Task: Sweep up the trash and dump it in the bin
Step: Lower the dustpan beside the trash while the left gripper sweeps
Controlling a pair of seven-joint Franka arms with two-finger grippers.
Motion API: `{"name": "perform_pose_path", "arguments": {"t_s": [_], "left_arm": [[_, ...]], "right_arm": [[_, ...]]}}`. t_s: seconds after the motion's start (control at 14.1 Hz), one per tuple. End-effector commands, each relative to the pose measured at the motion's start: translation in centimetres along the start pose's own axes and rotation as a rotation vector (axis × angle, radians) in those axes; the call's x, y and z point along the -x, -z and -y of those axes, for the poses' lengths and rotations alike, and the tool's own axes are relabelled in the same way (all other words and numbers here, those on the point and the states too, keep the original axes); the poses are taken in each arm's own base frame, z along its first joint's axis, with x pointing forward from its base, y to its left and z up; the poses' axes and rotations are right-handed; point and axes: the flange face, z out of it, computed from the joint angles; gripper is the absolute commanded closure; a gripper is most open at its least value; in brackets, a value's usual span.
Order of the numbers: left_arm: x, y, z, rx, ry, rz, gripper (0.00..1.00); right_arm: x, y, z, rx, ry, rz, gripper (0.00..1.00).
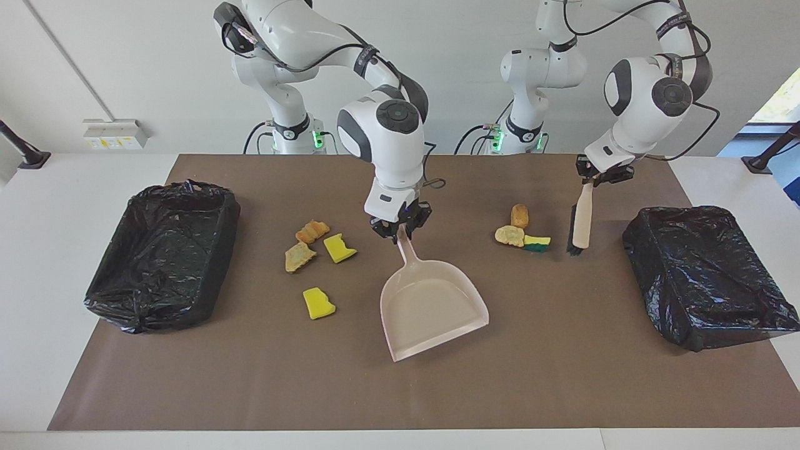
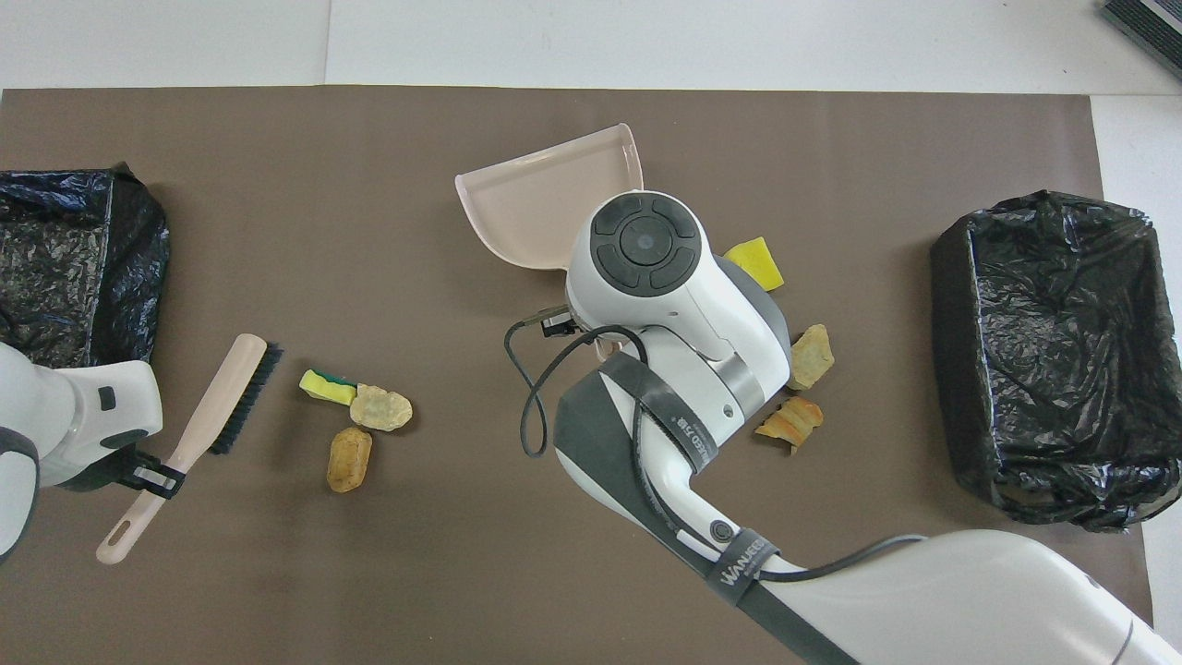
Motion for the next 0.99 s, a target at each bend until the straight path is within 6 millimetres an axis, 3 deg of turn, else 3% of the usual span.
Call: {"name": "perform_pose_path", "arguments": {"t_s": [0.0,0.14,0.28,0.57,0.92], "left_arm": [[0.4,-1.2,-0.3,-0.016,0.167,-0.038,1.0],[0.1,-3.8,-1.7,-0.017,0.31,-0.032,1.0],[0.6,-4.8,-3.0,-0.019,0.33,-0.011,1.0],[0.0,-5.4,-8.2,-0.038,0.453,-0.009,1.0],[-1.7,-5.9,-13.1,0.068,0.565,-0.032,1.0]], "right_arm": [[4.4,-0.7,0.2,0.041,0.197,0.057,1.0],[7.1,-2.4,1.1,0.028,0.439,0.074,1.0],[8.7,-3.3,1.0,-0.039,0.523,0.052,1.0],[10.8,-4.1,1.7,-0.031,0.691,0.066,1.0],[11.5,-5.6,2.5,-0.016,0.819,0.016,1.0]]}}
